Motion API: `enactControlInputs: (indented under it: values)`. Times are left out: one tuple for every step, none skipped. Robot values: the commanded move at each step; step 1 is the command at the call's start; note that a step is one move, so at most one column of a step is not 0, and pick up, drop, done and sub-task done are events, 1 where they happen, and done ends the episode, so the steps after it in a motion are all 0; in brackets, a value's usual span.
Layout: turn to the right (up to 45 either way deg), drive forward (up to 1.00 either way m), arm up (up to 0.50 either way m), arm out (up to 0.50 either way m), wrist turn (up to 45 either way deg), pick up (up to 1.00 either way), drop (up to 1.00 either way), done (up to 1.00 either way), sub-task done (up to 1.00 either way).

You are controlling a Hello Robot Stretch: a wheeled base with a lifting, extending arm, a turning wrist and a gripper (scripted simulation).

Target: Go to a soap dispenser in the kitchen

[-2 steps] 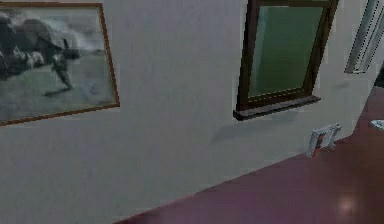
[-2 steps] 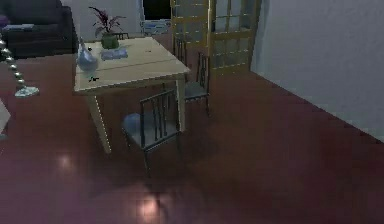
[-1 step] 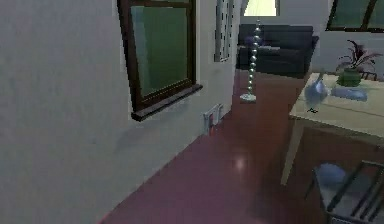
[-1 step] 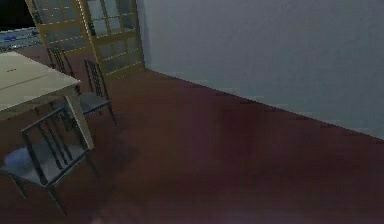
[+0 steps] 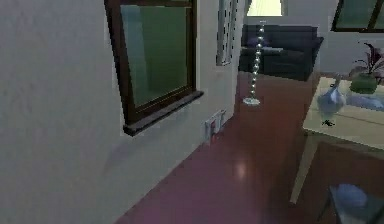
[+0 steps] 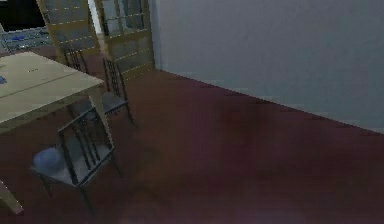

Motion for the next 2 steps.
enactControlInputs:
  values:
    - [12.0,0.00,0.00,0.00,0.0,0.00,0.00,0.00,0.00]
    - [0.0,0.90,0.00,0.00,0.0,0.00,0.00,0.00,0.00]
